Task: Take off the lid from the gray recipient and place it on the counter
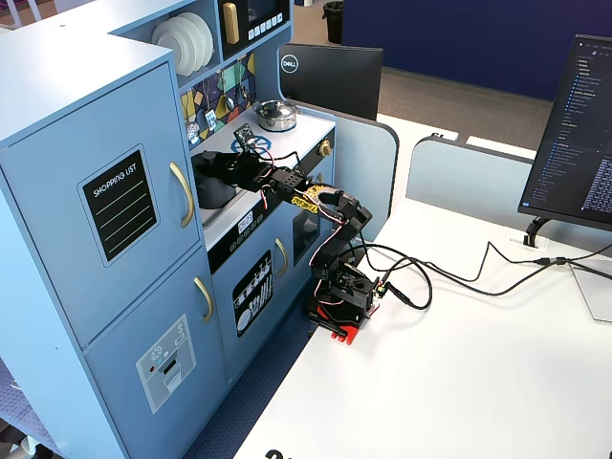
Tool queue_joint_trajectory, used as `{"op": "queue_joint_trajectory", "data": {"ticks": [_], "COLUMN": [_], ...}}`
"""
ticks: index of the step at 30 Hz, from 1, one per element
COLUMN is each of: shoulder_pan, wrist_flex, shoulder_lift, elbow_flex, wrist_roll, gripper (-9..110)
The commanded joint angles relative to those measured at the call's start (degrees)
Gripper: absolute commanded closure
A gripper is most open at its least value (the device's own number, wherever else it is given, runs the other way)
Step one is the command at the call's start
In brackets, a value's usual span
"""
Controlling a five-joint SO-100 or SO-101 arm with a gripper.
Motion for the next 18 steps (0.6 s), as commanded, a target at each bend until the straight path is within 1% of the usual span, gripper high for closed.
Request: {"op": "queue_joint_trajectory", "data": {"ticks": [1,3,4,11,18], "shoulder_pan": [0.09,-0.09,-0.09,-0.09,0.0], "wrist_flex": [-1.93,-2.64,-3.34,-5.71,-5.62], "shoulder_lift": [-0.53,-0.7,-0.7,-0.09,1.14], "elbow_flex": [-3.25,-3.08,-2.81,-2.99,-5.01], "wrist_roll": [-0.26,-1.05,-0.7,1.41,1.58], "gripper": [91,100,101,101,101]}}
